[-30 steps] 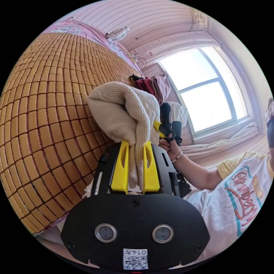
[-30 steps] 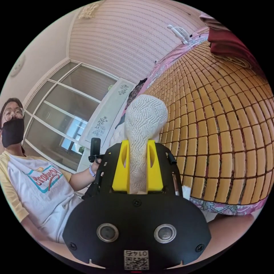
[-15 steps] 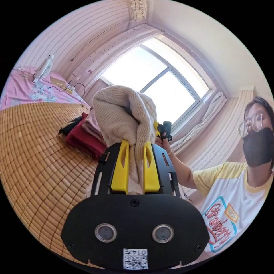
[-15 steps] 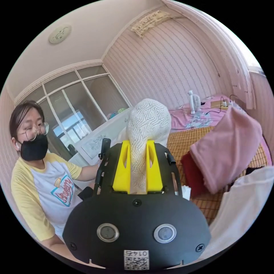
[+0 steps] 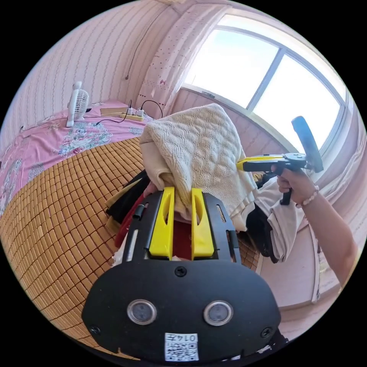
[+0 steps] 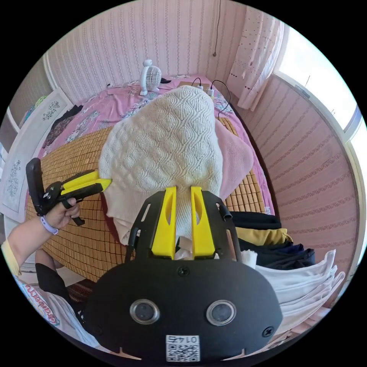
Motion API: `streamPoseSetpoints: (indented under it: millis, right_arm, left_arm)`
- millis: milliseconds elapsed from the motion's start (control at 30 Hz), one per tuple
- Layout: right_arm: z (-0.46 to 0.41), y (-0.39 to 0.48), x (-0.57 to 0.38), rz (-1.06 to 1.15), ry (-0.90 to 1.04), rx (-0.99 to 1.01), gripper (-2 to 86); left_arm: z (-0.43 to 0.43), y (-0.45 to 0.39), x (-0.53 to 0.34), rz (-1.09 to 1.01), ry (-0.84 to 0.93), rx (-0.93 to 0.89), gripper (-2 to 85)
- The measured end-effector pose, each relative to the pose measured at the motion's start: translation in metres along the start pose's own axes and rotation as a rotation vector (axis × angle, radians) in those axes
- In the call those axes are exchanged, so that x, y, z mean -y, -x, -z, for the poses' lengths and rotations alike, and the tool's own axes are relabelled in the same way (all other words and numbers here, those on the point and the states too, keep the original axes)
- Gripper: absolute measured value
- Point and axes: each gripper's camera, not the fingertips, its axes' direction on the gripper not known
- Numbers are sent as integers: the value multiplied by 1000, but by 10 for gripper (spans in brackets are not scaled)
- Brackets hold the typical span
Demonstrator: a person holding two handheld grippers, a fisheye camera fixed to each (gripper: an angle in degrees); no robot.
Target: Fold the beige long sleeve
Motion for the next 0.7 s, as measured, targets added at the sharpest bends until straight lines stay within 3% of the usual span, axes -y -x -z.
streamPoseSetpoints:
  millis: [133,233,433,533,633,700]
  right_arm:
    - [8,32,-23,30,-77,-48,61]
    - [35,83,-73,155,-234,-57,58]
    - [21,205,-219,345,-192,114,36]
    - [18,252,-293,219,-279,132,7]
    - [16,294,-329,165,-357,408,0]
    - [7,331,-328,212,-310,495,-1]
  left_arm:
    - [36,13,-21,85,-26,-101,66]
    - [94,22,-62,57,-41,-56,65]
    - [252,52,-214,129,-10,138,56]
    - [343,54,-307,225,-50,269,50]
    - [426,50,-399,338,-93,435,51]
    - [484,46,-470,462,-155,549,52]
